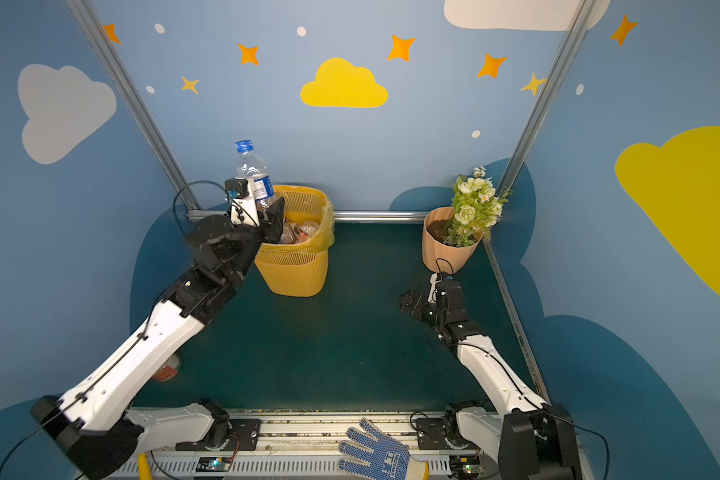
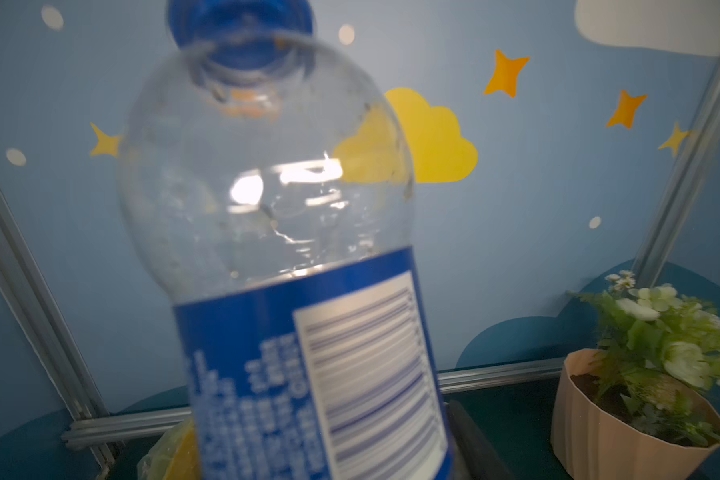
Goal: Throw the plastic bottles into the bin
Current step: 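Lift the blue-label bottle upright with the left gripper over the bin, then open the left gripper to drop the bottle into the bin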
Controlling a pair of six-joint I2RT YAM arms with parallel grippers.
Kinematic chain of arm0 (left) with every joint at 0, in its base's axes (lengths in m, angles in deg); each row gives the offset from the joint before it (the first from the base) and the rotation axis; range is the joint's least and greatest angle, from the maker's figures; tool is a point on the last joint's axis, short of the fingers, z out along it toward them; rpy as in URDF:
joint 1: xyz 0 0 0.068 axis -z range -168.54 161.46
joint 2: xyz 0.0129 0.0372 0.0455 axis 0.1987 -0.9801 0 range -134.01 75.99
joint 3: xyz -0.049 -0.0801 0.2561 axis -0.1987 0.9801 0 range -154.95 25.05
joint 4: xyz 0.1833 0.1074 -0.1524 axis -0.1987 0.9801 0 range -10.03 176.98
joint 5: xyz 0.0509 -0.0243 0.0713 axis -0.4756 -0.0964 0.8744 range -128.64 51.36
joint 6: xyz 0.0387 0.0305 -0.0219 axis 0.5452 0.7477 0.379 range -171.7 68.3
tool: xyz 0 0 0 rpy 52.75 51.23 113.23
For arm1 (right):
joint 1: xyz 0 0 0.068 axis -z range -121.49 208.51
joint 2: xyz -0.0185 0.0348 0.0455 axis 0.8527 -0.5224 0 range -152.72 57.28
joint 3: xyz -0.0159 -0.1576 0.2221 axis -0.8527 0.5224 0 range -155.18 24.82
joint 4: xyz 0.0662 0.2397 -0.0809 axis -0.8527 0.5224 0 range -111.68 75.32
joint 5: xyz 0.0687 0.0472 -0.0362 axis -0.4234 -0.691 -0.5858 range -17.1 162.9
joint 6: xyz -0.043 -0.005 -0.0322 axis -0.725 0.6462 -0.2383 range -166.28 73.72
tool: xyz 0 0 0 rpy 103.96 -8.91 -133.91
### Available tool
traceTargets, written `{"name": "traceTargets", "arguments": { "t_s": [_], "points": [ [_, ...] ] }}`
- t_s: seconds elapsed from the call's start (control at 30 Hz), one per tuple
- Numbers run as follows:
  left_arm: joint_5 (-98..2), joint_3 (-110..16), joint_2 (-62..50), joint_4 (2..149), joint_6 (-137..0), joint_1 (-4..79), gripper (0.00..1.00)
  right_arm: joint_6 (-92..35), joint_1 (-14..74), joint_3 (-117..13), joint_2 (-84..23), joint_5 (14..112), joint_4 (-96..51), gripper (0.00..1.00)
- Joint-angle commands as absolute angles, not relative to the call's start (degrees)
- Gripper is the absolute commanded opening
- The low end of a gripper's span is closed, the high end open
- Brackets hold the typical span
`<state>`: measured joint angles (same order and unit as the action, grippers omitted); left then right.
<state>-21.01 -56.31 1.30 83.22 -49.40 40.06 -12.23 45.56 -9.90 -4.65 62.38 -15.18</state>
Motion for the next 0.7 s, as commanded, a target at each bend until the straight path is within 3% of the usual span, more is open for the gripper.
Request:
{"name": "traceTargets", "arguments": {
  "t_s": [0.0,0.17,0.53,0.67],
  "points": [
    [-31.67,-61.86,-4.81,98.97,-62.32,38.33,0.76,-13.14,45.67,-10.97,-1.87,63.4,-13.73,0.96],
    [-32.33,-61.81,-3.12,96.75,-62.0,38.69,1.0,-13.31,45.77,-9.46,1.0,65.83,-13.42,0.96],
    [-17.41,-49.57,14.97,84.78,-53.75,41.65,1.0,-13.68,45.98,-9.6,0.33,66.4,-13.7,0.96],
    [-14.25,-45.58,16.92,87.23,-55.57,40.04,1.0,-14.27,45.94,-9.53,0.86,67.34,-13.33,0.96]
  ]
}}
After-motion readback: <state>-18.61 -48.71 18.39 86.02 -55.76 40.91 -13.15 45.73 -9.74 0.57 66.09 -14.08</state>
